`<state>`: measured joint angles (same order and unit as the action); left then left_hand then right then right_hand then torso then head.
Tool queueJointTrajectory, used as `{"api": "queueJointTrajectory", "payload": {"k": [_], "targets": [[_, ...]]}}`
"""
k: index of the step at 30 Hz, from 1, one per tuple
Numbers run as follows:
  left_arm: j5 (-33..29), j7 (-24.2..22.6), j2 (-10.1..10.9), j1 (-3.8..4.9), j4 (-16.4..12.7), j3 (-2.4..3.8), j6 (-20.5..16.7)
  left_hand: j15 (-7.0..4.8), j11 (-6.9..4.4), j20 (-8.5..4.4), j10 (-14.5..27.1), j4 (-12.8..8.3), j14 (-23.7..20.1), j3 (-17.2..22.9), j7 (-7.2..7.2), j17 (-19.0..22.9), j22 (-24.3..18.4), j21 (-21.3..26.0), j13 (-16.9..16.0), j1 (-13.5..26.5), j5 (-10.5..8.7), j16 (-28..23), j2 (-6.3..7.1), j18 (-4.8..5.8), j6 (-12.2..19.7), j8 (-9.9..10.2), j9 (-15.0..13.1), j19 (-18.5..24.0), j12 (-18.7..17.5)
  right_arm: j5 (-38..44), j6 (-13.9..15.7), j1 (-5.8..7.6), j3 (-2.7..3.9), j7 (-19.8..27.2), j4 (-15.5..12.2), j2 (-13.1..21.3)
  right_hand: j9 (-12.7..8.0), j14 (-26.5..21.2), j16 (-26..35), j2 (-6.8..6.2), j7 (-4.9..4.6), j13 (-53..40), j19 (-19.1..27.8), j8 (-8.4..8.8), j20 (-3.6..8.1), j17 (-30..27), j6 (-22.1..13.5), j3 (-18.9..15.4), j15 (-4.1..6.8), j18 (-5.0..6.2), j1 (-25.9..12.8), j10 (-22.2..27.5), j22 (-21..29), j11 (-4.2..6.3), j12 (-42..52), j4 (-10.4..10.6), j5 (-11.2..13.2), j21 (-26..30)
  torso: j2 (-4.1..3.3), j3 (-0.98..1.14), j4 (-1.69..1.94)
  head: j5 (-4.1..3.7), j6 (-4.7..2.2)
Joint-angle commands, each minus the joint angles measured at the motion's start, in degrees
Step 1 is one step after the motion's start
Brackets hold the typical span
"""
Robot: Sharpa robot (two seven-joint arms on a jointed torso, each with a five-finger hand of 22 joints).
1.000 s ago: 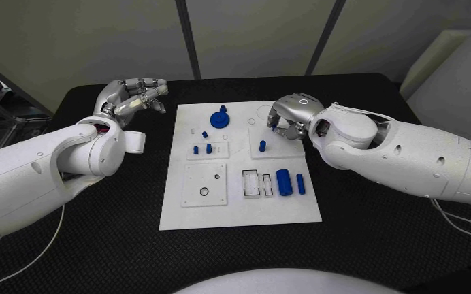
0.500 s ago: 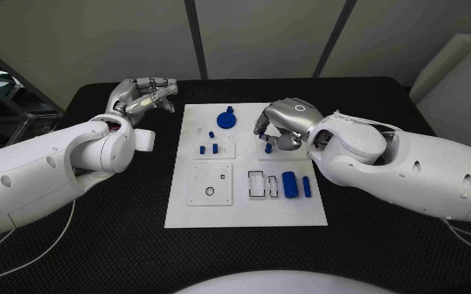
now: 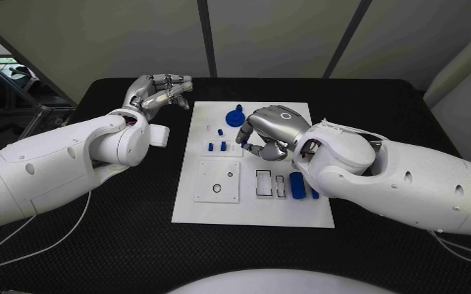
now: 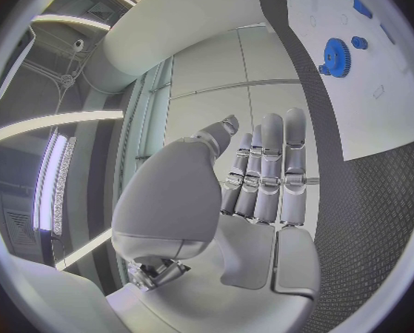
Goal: Assemble the parts on the task board
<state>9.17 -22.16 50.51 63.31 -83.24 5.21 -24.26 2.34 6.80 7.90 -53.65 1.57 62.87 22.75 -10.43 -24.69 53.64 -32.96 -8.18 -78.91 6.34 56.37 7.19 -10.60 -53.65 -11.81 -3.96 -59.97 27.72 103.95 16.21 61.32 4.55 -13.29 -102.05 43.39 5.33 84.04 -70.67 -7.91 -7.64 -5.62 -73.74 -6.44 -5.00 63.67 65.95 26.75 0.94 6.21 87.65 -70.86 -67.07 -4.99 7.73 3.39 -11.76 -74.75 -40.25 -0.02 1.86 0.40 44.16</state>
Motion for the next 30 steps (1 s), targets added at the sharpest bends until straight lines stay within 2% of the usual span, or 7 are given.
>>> {"api": "queueJointTrajectory", "payload": {"k": [1, 4, 7, 9, 14, 18, 30], "targets": [[-0.31, -0.42, -0.23, 0.09, -0.05, 0.06, 0.42, 0.10, 0.10, 0.23, 0.48, 0.11, -0.28, -0.33, -0.34, 0.06, -0.08, 0.32, -0.07, -0.02, -0.08, -0.23, -0.42, 0.10, 0.22, -0.38, 0.04, -0.23, 0.27, -1.43, -0.43, -1.04, 0.03, 1.74, 0.61, -0.83, 0.06, 2.18, 0.24, -0.05, -0.18, 0.01, -0.28, -0.02, 0.09, -0.01, 0.25, -0.04, 0.27, -0.86, -0.47, -1.68, -0.06, 1.50, 0.08, -0.37, -0.27, -0.30, -0.11, 0.02, 0.00, 0.75, 0.24], [-0.32, -0.36, -0.41, 0.09, 0.03, 0.06, 0.45, 0.10, 0.10, 0.23, 0.48, 0.11, -0.28, -0.33, -0.34, 0.06, -0.08, 0.32, -0.07, -0.02, -0.08, -0.23, -0.42, 0.10, 0.22, -0.38, 0.04, -0.23, 0.27, -1.69, -0.74, -2.26, 0.03, 2.23, 1.63, -1.89, 0.06, 2.18, 0.23, -0.07, -0.19, 0.00, -0.27, 0.00, 0.09, 0.00, 0.23, -0.05, 0.26, -0.86, -0.50, -1.68, -0.06, 1.49, 0.06, -0.39, -0.28, -0.30, -0.16, 0.13, -0.01, 1.53, 0.47], [-0.32, -0.28, -0.58, 0.10, 0.00, 0.06, 0.61, 0.11, 0.11, 0.23, 0.56, 0.10, -0.30, -0.37, -0.33, 0.08, -0.11, 0.36, -0.07, -0.06, -0.08, -0.24, -0.47, 0.10, 0.23, -0.40, 0.04, -0.25, 0.28, -1.82, -1.00, -3.32, 0.02, 2.72, 2.69, -2.82, 0.05, 2.18, 0.21, -0.13, -0.23, -0.02, -0.24, 0.06, 0.08, -0.02, 0.15, -0.04, 0.24, -0.86, -0.58, -1.61, -0.06, 1.46, -0.02, -0.49, -0.31, -0.31, -0.27, 0.04, 0.20, 1.97, 0.62], [-0.32, -0.25, -0.63, 0.10, -0.04, 0.06, 0.70, 0.11, 0.11, 0.23, 0.62, 0.07, -0.32, -0.38, -0.33, 0.10, -0.15, 0.40, -0.07, -0.14, -0.07, -0.25, -0.54, 0.10, 0.24, -0.42, 0.04, -0.27, 0.30, -1.85, -1.14, -3.73, 0.02, 2.92, 3.27, -3.31, 0.05, 2.18, 0.20, -0.13, -0.23, -0.02, -0.24, 0.07, 0.07, -0.03, 0.14, -0.03, 0.24, -0.86, -0.59, -1.59, -0.07, 1.46, -0.03, -0.51, -0.31, -0.32, -0.30, 0.01, 0.21, 2.30, 0.65], [-0.32, -0.20, -0.72, 0.10, -0.01, 0.06, 0.79, 0.11, 0.11, 0.22, 0.66, 0.05, -0.33, -0.40, -0.33, 0.11, -0.17, 0.43, -0.07, -0.18, -0.07, -0.26, -0.56, 0.10, 0.25, -0.43, 0.04, -0.28, 0.31, -1.89, -1.28, -4.30, 0.01, 3.20, 4.34, -3.98, 0.05, 2.18, 0.20, -0.13, -0.23, -0.02, -0.24, 0.07, 0.07, -0.03, 0.14, -0.03, 0.24, -0.86, -0.59, -1.59, -0.07, 1.46, -0.03, -0.51, -0.31, -0.32, -0.24, 0.00, 0.15, 3.02, 1.35], [-0.32, -0.17, -0.85, 0.10, 0.09, 0.06, 0.85, 0.11, 0.11, 0.22, 0.66, 0.05, -0.33, -0.40, -0.33, 0.11, -0.17, 0.43, -0.07, -0.18, -0.07, -0.26, -0.56, 0.10, 0.25, -0.43, 0.04, -0.28, 0.31, -1.90, -1.38, -4.52, 0.00, 3.39, 4.84, -4.29, 0.05, 2.18, 0.18, -0.13, -0.25, -0.04, -0.22, 0.11, 0.06, -0.03, 0.09, 0.00, 0.22, -0.86, -0.64, -1.55, -0.07, 1.43, -0.09, -0.59, -0.36, -0.32, -0.29, 0.01, 0.03, 3.29, 1.58], [-0.32, -0.06, -1.22, 0.11, 0.22, 0.06, 1.06, 0.12, 0.12, 0.22, 0.73, 0.03, -0.34, -0.43, -0.34, 0.12, -0.19, 0.46, -0.06, -0.22, -0.06, -0.26, -0.57, 0.10, 0.27, -0.44, 0.04, -0.29, 0.32, -1.91, -1.63, -5.36, -0.03, 3.79, 5.37, -4.92, 0.05, 2.18, 0.16, -0.11, -0.28, -0.06, -0.21, 0.13, 0.05, -0.04, 0.06, 0.01, 0.20, -0.86, -0.72, -1.53, -0.08, 1.41, -0.13, -0.62, -0.41, -0.34, -0.20, 0.06, 0.04, 3.62, 1.88]]}}
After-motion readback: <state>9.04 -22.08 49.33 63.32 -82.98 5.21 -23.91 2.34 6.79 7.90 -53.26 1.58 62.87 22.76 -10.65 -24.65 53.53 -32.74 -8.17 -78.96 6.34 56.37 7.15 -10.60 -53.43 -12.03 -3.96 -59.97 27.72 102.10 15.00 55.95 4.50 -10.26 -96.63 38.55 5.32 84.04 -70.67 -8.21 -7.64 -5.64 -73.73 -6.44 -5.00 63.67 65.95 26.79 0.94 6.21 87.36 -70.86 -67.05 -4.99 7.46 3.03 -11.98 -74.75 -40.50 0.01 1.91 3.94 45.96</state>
